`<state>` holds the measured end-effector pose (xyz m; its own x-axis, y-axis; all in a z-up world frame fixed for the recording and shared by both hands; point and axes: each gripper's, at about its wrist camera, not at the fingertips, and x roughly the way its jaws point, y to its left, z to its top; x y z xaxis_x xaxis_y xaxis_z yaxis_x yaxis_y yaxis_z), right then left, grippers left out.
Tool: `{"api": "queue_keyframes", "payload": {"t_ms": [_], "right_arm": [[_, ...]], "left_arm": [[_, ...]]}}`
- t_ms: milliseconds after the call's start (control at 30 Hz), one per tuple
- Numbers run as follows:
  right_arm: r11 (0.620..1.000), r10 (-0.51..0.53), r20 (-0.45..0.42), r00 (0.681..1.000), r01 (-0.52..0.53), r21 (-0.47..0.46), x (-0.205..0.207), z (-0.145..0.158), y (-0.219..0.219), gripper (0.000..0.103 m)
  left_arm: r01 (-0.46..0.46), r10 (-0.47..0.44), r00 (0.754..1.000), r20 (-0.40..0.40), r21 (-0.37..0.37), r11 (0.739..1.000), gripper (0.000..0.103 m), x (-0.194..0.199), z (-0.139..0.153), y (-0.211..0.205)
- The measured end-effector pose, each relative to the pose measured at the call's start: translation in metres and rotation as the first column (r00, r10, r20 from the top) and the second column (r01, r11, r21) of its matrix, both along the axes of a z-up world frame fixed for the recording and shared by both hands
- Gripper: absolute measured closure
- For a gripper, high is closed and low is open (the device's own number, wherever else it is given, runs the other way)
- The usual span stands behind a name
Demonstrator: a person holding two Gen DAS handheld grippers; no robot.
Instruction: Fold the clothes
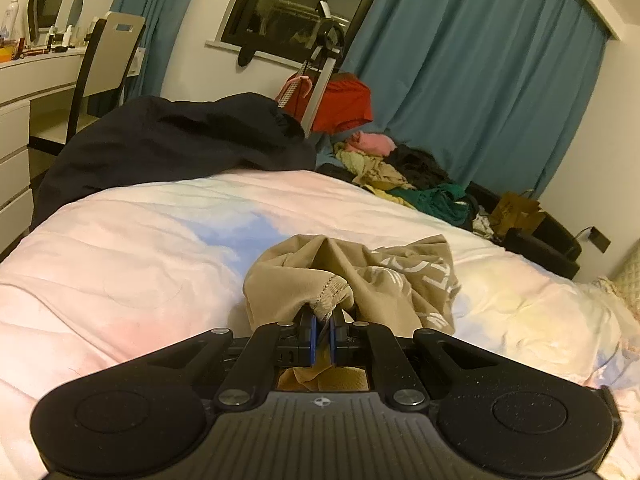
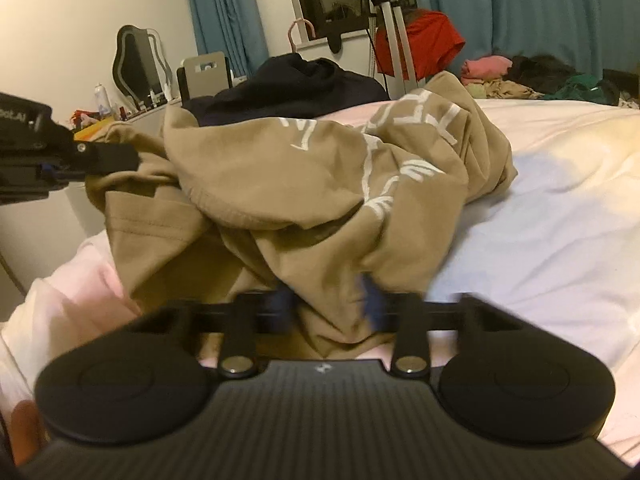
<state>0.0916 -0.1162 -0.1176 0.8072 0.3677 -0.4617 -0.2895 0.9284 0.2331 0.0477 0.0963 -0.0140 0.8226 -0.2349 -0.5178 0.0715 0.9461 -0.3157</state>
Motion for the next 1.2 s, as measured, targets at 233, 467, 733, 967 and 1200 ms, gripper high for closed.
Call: {"api": "queue_keyframes", "payload": {"t_ms": [233,467,733,967,1200], "right_arm": [[0.986,-0.144,0.111,0.983,0.133,0.100,-0.021,0.041,-0.037,0.098],[0.918,-0.387,0.147,0.910,0.365,0.155,-0.033,0.062,-0.096,0.099],[0.770,-0.623,-0.155,0.767,0.636,0.049,-0.018,0.014,-0.150,0.096],[0.693,-0.695,-0.208,0.688,0.718,0.061,-0.033,0.014,-0.158,0.026],[0.741,-0.664,-0.067,0.744,0.668,0.074,-0.037,0.044,-0.149,0.019]], "left_arm": [[-0.020,0.020,1.000,-0.008,0.001,1.000,0.096,0.007,-0.005,0.003],[0.010,-0.010,1.000,-0.009,0.005,1.000,0.096,0.008,-0.009,0.000],[-0.015,0.022,0.994,-0.106,0.062,0.998,0.096,0.016,-0.028,-0.001],[-0.074,0.083,0.991,-0.109,0.087,0.993,0.088,0.010,-0.023,0.009],[-0.029,0.020,0.999,0.046,0.203,0.979,0.047,-0.022,0.004,-0.008]]}}
